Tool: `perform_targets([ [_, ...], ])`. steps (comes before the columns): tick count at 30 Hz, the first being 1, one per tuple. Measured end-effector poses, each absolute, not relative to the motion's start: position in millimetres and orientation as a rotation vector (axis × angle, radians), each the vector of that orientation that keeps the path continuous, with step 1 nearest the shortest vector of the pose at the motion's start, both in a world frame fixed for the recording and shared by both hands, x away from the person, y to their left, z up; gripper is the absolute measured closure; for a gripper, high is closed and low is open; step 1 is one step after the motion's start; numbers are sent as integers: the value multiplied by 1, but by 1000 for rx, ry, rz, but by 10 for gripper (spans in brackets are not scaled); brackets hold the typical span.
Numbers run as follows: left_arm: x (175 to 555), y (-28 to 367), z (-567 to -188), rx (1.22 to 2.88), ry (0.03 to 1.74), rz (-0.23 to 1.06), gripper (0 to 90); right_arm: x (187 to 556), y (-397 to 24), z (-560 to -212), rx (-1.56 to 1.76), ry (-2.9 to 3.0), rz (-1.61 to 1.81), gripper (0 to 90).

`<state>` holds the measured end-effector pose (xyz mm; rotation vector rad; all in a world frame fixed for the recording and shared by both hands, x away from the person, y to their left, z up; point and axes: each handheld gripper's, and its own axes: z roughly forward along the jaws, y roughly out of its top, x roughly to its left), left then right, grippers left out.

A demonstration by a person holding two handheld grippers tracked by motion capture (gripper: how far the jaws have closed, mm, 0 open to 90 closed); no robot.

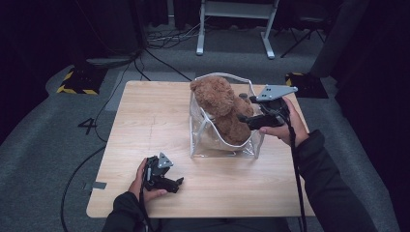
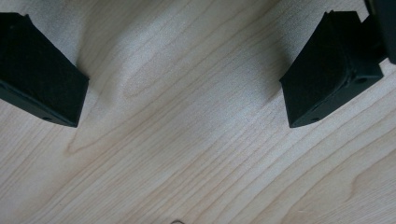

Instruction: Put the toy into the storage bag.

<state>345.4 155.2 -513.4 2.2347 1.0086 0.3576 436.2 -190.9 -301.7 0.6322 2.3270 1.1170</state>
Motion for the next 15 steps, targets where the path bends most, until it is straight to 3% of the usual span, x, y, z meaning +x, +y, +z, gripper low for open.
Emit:
perform_targets([
  [15, 345, 155, -513, 2235, 1009, 358, 5, 422, -208, -297, 619, 2310, 1112, 227],
])
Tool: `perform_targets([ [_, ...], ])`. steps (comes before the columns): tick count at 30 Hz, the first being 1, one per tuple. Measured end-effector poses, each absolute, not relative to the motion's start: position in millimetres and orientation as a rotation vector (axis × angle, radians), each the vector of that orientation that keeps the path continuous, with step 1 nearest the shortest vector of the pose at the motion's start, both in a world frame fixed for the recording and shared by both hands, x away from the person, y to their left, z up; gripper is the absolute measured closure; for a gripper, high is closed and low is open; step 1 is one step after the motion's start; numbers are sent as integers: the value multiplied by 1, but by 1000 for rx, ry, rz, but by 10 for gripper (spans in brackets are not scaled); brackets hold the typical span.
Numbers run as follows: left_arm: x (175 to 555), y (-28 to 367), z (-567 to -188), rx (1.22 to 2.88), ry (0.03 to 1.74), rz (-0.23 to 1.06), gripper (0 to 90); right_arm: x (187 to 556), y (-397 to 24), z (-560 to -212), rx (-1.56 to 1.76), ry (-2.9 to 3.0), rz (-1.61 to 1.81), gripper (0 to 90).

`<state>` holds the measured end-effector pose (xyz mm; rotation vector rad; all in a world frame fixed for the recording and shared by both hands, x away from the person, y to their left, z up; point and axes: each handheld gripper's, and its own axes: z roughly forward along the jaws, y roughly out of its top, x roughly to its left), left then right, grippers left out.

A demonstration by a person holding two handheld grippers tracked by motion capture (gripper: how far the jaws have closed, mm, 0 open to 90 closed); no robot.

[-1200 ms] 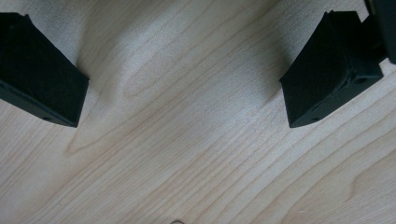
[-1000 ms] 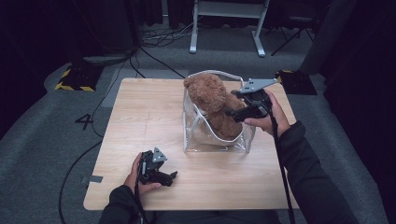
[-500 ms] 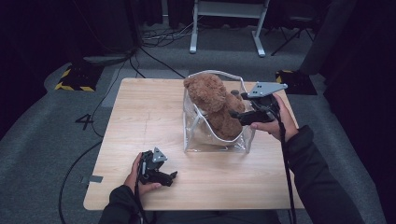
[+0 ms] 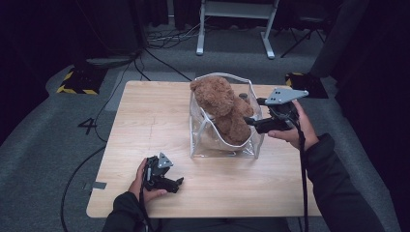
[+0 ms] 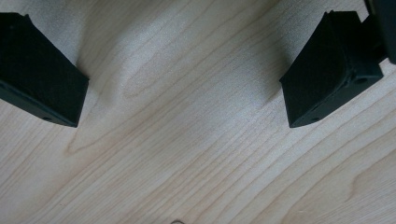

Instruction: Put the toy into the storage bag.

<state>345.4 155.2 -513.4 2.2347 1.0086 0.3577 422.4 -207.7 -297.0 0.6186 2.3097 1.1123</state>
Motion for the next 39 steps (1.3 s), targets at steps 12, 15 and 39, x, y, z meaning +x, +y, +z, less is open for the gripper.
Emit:
perform_targets([
  [12, 345, 155, -513, 2234, 1009, 358, 6, 412, -214, -297, 598, 2302, 1098, 220],
  [15, 345, 155, -513, 2235, 1008, 358, 5, 409, -218, -298, 592, 2301, 1103, 220],
  [39, 345, 155, -513, 2234, 1009, 358, 6, 389, -250, -304, 573, 2273, 1056, 212],
])
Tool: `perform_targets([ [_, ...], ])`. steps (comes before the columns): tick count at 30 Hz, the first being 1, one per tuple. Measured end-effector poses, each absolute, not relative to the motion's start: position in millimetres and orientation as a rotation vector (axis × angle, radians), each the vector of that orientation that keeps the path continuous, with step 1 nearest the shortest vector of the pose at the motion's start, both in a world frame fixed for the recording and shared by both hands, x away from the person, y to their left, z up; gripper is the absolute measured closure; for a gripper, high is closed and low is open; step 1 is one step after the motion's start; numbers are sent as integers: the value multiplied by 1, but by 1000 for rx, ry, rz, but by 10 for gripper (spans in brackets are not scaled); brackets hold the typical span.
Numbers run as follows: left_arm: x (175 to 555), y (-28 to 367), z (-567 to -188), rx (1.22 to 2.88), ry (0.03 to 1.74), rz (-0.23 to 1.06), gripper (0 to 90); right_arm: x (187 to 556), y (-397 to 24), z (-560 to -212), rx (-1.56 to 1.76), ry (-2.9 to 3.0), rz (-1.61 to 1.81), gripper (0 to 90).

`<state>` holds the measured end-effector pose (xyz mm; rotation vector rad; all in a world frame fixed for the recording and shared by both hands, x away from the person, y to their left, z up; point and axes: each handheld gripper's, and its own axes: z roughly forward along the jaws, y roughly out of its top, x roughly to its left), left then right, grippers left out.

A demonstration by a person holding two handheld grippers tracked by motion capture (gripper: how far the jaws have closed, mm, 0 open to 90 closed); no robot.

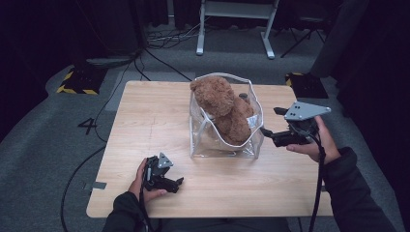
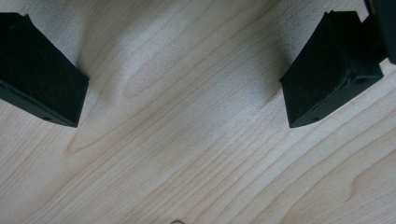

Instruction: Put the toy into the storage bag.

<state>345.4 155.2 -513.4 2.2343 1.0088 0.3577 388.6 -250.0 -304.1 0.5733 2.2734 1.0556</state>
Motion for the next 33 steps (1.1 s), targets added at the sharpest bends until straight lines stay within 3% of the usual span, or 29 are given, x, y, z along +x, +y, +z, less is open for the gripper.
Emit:
perform_targets([
  [33, 345, 155, -513, 2234, 1009, 358, 5, 373, -276, -344, 585, 2300, 980, 214],
])
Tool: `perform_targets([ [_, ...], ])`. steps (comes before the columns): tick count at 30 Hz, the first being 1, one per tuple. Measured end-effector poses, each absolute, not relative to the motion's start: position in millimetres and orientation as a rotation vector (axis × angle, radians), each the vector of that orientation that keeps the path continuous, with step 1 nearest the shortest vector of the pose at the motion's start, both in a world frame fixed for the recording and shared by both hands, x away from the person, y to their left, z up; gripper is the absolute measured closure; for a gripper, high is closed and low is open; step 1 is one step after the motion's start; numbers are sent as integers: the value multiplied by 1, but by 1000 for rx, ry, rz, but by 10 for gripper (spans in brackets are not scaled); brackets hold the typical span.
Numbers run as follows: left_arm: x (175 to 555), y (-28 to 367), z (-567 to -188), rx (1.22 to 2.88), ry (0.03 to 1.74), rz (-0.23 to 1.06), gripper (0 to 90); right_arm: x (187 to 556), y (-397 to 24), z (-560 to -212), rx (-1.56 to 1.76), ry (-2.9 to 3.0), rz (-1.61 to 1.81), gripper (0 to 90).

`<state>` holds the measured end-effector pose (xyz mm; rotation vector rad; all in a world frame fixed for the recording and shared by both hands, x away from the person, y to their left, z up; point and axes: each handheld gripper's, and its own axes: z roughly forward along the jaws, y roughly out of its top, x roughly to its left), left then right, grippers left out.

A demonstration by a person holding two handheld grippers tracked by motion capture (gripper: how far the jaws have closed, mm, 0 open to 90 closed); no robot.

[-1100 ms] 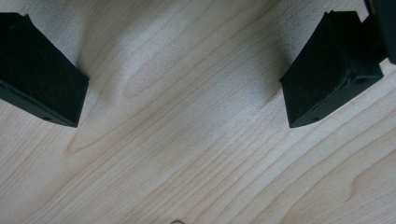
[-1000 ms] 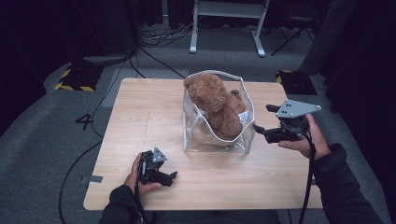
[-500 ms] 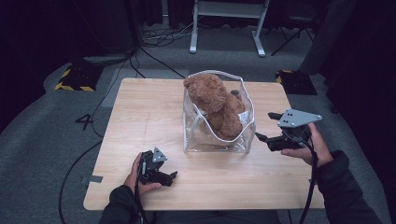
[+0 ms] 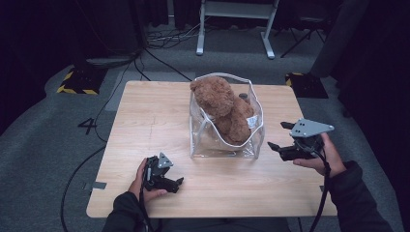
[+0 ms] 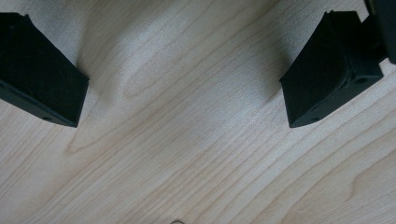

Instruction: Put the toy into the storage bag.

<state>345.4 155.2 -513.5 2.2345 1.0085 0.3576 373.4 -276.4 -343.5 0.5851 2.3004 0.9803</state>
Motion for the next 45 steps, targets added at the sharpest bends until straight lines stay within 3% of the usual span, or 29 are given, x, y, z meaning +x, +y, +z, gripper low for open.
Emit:
perform_targets([
  [45, 345, 155, -513, 2234, 1009, 358, 6, 375, -299, -412, 668, 2391, 769, 223],
])
